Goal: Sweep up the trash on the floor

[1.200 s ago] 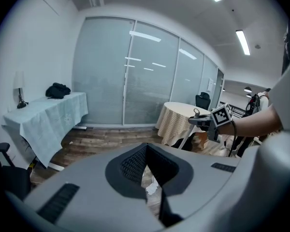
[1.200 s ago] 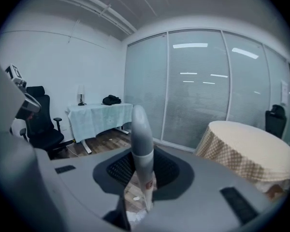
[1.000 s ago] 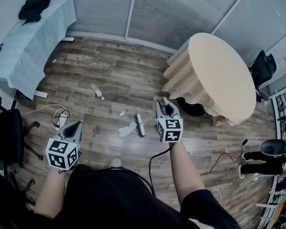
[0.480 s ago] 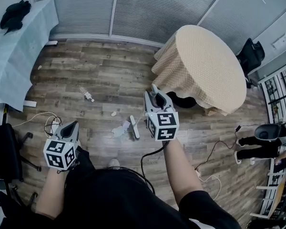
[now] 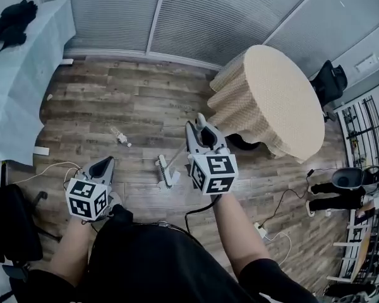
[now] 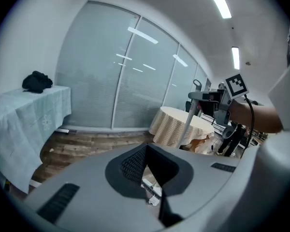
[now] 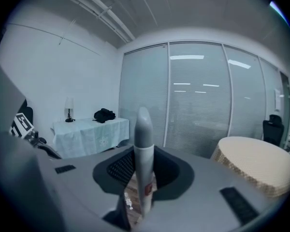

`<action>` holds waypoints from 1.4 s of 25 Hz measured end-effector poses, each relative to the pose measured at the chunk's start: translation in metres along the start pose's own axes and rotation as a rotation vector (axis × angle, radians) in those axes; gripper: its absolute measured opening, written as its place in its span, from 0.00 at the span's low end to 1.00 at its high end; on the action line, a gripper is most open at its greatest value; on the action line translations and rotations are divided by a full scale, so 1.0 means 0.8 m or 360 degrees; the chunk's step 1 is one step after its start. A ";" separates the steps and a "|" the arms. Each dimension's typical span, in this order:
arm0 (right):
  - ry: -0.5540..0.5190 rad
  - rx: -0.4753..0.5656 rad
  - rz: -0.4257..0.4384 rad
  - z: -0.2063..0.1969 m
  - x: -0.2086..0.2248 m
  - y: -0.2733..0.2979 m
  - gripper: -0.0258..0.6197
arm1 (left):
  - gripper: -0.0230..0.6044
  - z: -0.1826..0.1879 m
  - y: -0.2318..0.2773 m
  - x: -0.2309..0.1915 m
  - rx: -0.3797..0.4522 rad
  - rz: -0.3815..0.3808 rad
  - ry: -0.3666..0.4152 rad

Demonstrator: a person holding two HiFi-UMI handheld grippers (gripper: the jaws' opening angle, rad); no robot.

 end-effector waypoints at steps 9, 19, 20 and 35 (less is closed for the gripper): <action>0.0122 0.0111 0.0113 0.052 -0.134 0.178 0.19 | 0.03 0.002 -0.017 -0.153 -0.0038 0.0066 -0.0083; 0.0300 0.0127 0.0002 0.069 -0.226 0.409 0.19 | 0.03 -0.038 -0.057 -0.256 -0.0253 0.0181 -0.0155; 0.0323 0.0106 -0.0036 0.059 -0.228 0.427 0.19 | 0.03 -0.042 -0.059 -0.263 -0.0273 0.0184 -0.0165; 0.0517 -0.0206 -0.0624 -0.112 -0.111 0.402 0.20 | 0.03 -0.071 -0.037 -0.273 -0.0374 0.0039 -0.0168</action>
Point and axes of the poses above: the fingertips, and each gripper's own axes: y forward along the fingers, x to its right, z out of its top, the point moved 5 cm from there along -y, backward along the fingers, and after that the axes turned 5 degrees about y, right-handed, at the moved point
